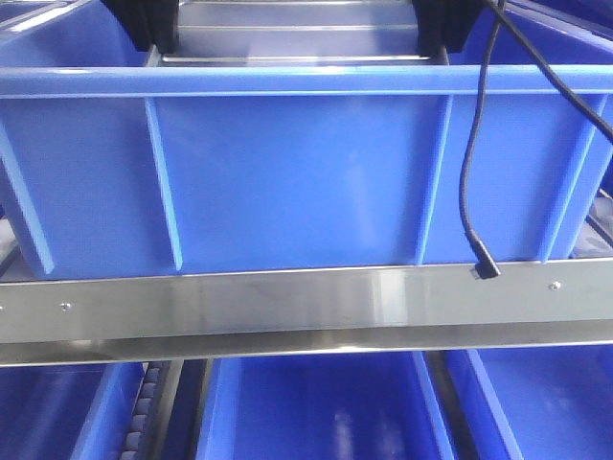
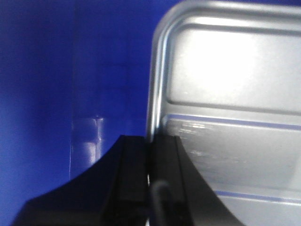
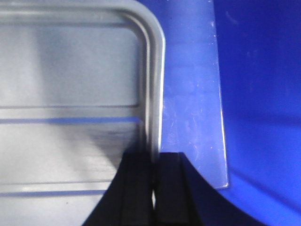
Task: Grab silver tray and place in blue box
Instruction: 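Lower the tray with both grippers down into the blue bin, then open both grippers to release the tray inside the bin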
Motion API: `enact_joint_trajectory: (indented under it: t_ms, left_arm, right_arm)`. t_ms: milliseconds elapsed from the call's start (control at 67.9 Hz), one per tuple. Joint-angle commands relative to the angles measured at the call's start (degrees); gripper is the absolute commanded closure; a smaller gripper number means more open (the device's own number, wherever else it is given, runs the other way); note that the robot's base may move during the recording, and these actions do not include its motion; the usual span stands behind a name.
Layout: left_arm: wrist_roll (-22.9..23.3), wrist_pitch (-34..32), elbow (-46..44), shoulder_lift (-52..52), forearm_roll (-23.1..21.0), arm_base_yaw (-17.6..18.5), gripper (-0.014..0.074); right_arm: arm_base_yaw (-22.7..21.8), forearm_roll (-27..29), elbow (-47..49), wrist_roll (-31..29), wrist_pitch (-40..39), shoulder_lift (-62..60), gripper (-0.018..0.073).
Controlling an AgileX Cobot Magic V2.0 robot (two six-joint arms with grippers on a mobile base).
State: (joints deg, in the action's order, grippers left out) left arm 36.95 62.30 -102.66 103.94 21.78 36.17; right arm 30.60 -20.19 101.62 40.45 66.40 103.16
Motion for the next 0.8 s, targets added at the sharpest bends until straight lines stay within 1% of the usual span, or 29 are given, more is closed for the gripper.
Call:
enact_joint_trajectory:
  t_ms: [0, 59, 118, 192, 236, 309, 383, 442, 530, 663, 781]
  left_arm:
    - [0.3, -5.7, -2.3, -2.6, -4.1, 1.5, 0.0687]
    - [0.4, -5.1, -2.3, -2.6, -4.1, 1.1, 0.0687]
    - [0.4, -4.4, -2.3, -2.6, -4.6, 0.5, 0.0687]
    - [0.4, -2.7, -2.5, -2.6, -5.5, -0.8, 0.0677]
    - [0.4, -1.9, -2.6, -2.6, -6.8, -1.9, 0.0629]
    - [0.4, -0.8, -2.8, -2.6, -8.0, -3.3, 0.0503]
    - [0.4, 0.0, -3.3, -2.6, -8.0, -4.3, 0.0386]
    - [0.4, 0.4, -3.4, -2.6, -8.2, -4.3, 0.0343]
    - [0.4, 0.4, -3.4, -2.6, -8.0, -4.3, 0.0348]
    - [0.4, 0.1, -3.4, -2.6, -7.2, -4.3, 0.0379]
    - [0.4, 0.1, -3.4, -2.6, -6.5, -4.3, 0.0396]
  right_arm:
    - [1.3, 4.5, 2.5, -0.4, -9.6, -2.9, 0.0502]
    - [1.3, 4.5, 2.5, -0.4, -9.6, -2.9, 0.0496]
    - [1.3, 4.5, 2.5, -0.4, -9.6, -2.9, 0.0462]
    - [1.2, 4.4, 2.5, -0.4, -9.5, -2.9, 0.0368]
    - [1.0, 4.5, 2.5, -0.4, -9.6, -2.9, 0.0292]
    - [0.9, 4.5, 2.5, -0.4, -9.6, -2.9, 0.0202]
    - [0.8, 4.3, 2.5, -0.4, -9.6, -2.9, 0.0162]
    - [0.5, 3.7, 2.5, -0.4, -9.6, -2.9, 0.0158]
    - [-0.3, 3.6, 2.5, -0.4, -9.9, -2.9, 0.0158]
    - [-1.6, 3.7, 2.5, -0.4, -10.2, -2.9, 0.0158]
    - [-2.0, 3.7, 2.5, -0.5, -10.2, -2.9, 0.0158]
